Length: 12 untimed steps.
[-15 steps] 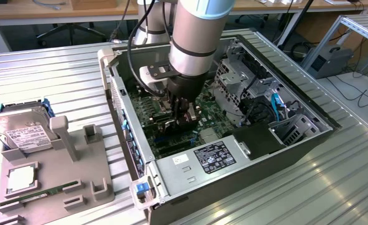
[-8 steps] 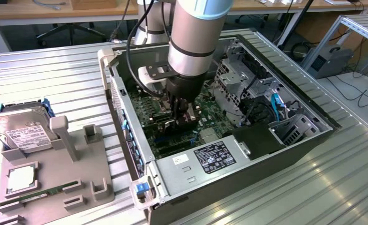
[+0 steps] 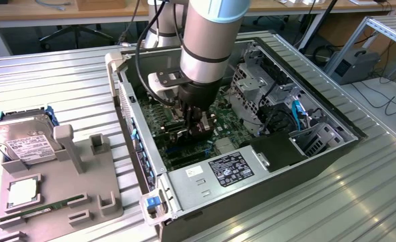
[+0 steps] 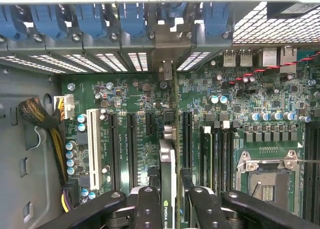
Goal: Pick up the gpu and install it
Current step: 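Insert the gpu into the slot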
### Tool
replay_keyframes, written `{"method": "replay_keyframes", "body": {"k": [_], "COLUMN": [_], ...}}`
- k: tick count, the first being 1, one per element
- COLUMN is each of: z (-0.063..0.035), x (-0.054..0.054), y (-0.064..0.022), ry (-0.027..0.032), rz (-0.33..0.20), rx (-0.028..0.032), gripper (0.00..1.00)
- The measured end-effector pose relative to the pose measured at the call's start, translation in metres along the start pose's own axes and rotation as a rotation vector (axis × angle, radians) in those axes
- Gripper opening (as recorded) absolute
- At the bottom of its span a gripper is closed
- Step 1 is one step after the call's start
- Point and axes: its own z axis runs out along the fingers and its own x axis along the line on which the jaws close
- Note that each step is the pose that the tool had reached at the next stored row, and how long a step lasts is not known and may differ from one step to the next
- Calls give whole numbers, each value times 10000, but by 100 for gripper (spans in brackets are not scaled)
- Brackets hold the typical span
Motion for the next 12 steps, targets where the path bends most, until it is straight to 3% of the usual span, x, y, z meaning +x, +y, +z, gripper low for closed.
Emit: {"method": "replay_keyframes", "body": {"k": [8, 12], "z": [1, 0], "x": [0, 0], "y": [1, 0], "ry": [-3, 0], "rz": [2, 0], "rx": [2, 0], "gripper": [27, 52]}}
